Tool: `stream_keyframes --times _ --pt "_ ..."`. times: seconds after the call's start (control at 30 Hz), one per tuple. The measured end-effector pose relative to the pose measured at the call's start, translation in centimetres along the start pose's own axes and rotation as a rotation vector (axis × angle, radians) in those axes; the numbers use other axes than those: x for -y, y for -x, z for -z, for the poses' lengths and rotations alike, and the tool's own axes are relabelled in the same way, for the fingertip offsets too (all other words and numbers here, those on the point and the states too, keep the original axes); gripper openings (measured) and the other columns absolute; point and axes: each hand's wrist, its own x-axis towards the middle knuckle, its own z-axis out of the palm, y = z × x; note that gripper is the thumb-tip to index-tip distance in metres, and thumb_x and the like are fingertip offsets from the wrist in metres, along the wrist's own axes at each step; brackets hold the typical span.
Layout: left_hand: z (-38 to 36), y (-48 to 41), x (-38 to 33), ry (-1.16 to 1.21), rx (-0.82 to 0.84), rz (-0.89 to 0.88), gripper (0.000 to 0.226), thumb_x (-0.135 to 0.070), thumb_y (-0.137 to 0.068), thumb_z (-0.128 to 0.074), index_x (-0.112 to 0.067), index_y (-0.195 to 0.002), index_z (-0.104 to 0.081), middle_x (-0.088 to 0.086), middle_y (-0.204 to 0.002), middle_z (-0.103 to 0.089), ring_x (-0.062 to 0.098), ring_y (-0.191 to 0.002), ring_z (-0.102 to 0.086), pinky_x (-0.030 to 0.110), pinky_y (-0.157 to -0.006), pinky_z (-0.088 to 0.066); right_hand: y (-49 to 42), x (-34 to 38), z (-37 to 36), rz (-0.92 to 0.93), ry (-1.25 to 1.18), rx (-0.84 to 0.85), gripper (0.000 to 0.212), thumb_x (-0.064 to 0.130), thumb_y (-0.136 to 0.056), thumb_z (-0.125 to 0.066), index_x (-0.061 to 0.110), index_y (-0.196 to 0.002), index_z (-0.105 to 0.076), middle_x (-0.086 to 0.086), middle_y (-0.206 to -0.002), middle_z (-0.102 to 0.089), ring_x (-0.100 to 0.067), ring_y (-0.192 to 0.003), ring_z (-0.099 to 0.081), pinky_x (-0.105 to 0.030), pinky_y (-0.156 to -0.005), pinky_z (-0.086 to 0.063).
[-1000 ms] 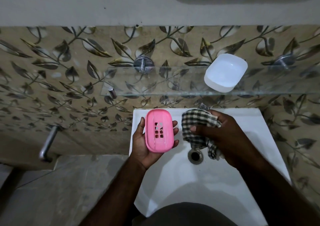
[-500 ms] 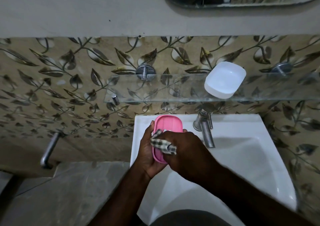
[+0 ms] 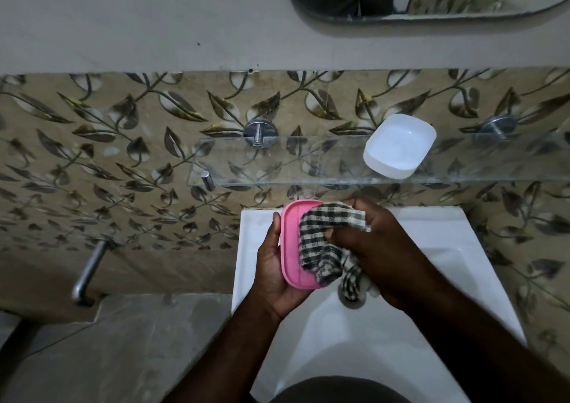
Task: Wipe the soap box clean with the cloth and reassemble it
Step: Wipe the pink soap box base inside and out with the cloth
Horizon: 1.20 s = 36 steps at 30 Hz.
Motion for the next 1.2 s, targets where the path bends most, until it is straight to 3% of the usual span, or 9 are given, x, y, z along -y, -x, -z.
stream_keyframes --times 0.13,0.23,0.33,0.5,0.7,0.93,1.03,1.13,1.2 --pt "-0.9 -0.2 0.7 -0.002 -0.093 -0.001 0.061 -0.051 -0.098 -0.032 -0.005 -0.122 -0.064 0.018 -0.126 -0.063 0.029 -0.117 -0.060 0.044 -0.103 -0.046 -0.2 0.1 -1.9 0.077 0.015 -0.057 0.023 0.002 -0.082 -0.073 0.013 -0.102 -0.070 -0.005 -0.092 -0.077 -0.022 -0.087 -0.075 -0.045 -0.084 -0.060" --pt "-1.1 -0.5 0.4 -0.055 -0.160 -0.071 0.059 -0.047 -0.099 -0.035 -0.005 -0.096 -0.076 0.015 -0.101 -0.073 0.024 -0.095 -0.071 0.033 -0.077 -0.058 0.5 -0.7 -3.1 0.132 0.132 -0.072 0.025 0.008 -0.076 -0.081 0.015 -0.098 -0.072 -0.001 -0.087 -0.078 -0.015 -0.082 -0.075 -0.042 -0.082 -0.060" --pt "-1.3 -0.5 0.1 -0.077 -0.173 -0.092 0.059 -0.046 -0.099 -0.036 -0.006 -0.087 -0.077 0.015 -0.092 -0.074 0.022 -0.085 -0.073 0.029 -0.067 -0.058 0.7 -0.6 -3.5 0.162 0.178 -0.087 0.021 0.013 -0.072 -0.081 0.015 -0.092 -0.074 -0.001 -0.083 -0.077 -0.016 -0.078 -0.075 -0.044 -0.079 -0.060" --pt "-3.6 -0.5 0.5 -0.074 -0.168 -0.121 0.052 -0.044 -0.094 -0.039 -0.010 -0.096 -0.078 0.012 -0.110 -0.072 0.021 -0.098 -0.071 0.033 -0.073 -0.058 -1.2 2.1 -2.6 0.198 0.137 -0.193 0.016 0.013 -0.078 -0.082 0.014 -0.092 -0.076 0.001 -0.083 -0.078 -0.014 -0.078 -0.075 -0.041 -0.078 -0.061" --pt "-3.5 0.1 -0.2 -0.097 -0.159 -0.122 0.055 -0.048 -0.093 -0.043 -0.006 -0.083 -0.077 0.012 -0.084 -0.075 0.022 -0.077 -0.073 0.030 -0.063 -0.059 1.4 1.4 -2.9 0.145 0.230 -0.064 0.009 0.009 -0.078 -0.080 0.012 -0.085 -0.075 -0.002 -0.076 -0.076 -0.013 -0.069 -0.073 -0.029 -0.066 -0.059" --pt "-5.0 0.3 0.6 0.001 -0.152 -0.120 0.053 -0.040 -0.096 -0.037 -0.005 -0.095 -0.078 0.015 -0.107 -0.073 0.026 -0.095 -0.072 0.035 -0.072 -0.059 -0.1 3.5 -2.3 0.198 0.092 -0.161 0.016 0.010 -0.079 -0.081 0.013 -0.094 -0.075 0.001 -0.083 -0.078 -0.011 -0.076 -0.075 -0.028 -0.071 -0.061" --pt "-4.7 0.8 -0.3 -0.040 -0.091 -0.086 0.052 -0.047 -0.087 -0.057 0.001 -0.097 -0.075 0.019 -0.100 -0.073 0.027 -0.089 -0.073 0.033 -0.070 -0.060 1.8 2.6 -2.8 0.160 0.159 -0.118 0.014 0.008 -0.078 -0.080 0.012 -0.090 -0.075 0.000 -0.078 -0.077 -0.009 -0.070 -0.074 -0.023 -0.065 -0.058" --pt "-4.3 0.8 -1.3 -0.131 -0.032 -0.067 0.078 -0.053 -0.060 -0.082 0.005 -0.109 -0.069 0.020 -0.098 -0.071 0.029 -0.090 -0.070 0.035 -0.082 -0.057 3.0 2.2 -3.0 0.108 0.228 -0.020 0.010 0.008 -0.079 -0.080 0.011 -0.080 -0.070 -0.006 -0.070 -0.074 -0.015 -0.061 -0.072 -0.029 -0.056 -0.057" --pt "-4.6 0.9 -1.3 -0.153 -0.041 -0.129 0.061 -0.049 -0.070 -0.076 0.002 -0.103 -0.072 0.019 -0.100 -0.072 0.028 -0.094 -0.070 0.036 -0.085 -0.057 2.2 3.3 -2.6 0.148 0.193 -0.032 0.011 0.006 -0.078 -0.080 0.012 -0.082 -0.072 -0.005 -0.072 -0.075 -0.018 -0.064 -0.073 -0.031 -0.059 -0.059"
